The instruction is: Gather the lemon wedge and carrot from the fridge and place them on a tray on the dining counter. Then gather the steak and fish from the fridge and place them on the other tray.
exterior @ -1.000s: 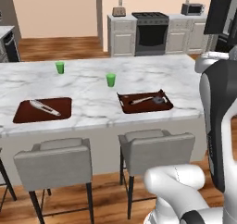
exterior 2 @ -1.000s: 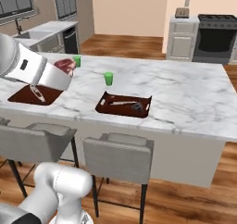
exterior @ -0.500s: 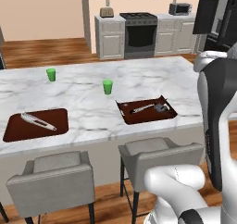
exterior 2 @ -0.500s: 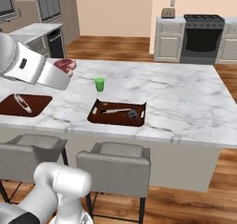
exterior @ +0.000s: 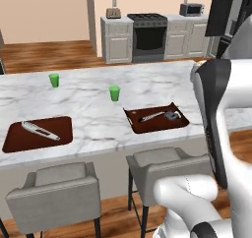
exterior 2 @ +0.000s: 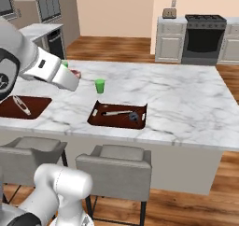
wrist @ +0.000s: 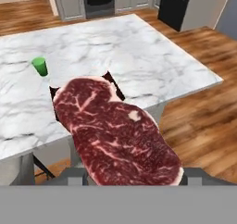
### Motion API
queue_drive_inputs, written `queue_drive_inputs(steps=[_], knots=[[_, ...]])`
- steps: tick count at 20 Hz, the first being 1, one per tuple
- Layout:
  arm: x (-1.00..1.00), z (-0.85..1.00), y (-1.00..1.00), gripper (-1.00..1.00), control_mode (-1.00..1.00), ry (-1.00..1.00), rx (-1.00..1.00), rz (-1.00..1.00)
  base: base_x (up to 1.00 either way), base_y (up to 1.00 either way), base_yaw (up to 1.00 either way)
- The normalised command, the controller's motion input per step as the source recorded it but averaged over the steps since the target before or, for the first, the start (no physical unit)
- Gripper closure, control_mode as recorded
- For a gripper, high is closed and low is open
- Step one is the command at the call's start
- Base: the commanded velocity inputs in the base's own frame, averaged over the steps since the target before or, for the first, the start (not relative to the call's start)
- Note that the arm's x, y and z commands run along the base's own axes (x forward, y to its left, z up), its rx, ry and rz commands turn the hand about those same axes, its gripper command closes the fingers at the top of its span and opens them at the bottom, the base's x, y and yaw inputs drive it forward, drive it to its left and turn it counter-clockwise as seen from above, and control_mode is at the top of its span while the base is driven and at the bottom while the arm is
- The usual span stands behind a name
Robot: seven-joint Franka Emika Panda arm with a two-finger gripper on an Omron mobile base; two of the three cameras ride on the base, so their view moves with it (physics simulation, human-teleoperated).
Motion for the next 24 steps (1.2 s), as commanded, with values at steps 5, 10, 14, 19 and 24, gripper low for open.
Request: queue_drive_inputs(steps=[5,10,14,19,24], knots=[[1.0,-0.96,0.15,1.0,-1.0,0.29,0.01,0.18,0.0,0.0,0.0],[1.0,-0.82,0.0,1.0,-1.0,0.19,0.05,0.23,0.0,0.0,0.0],[1.0,-0.54,0.02,1.0,-1.0,0.11,0.06,0.1,0.0,0.0,0.0],[1.0,-0.56,0.0,1.0,-1.0,0.08,0.01,0.01,0.0,0.0,0.0],[1.0,-0.67,0.0,1.0,-1.0,0.0,0.0,0.0,0.0,0.0,0.0]])
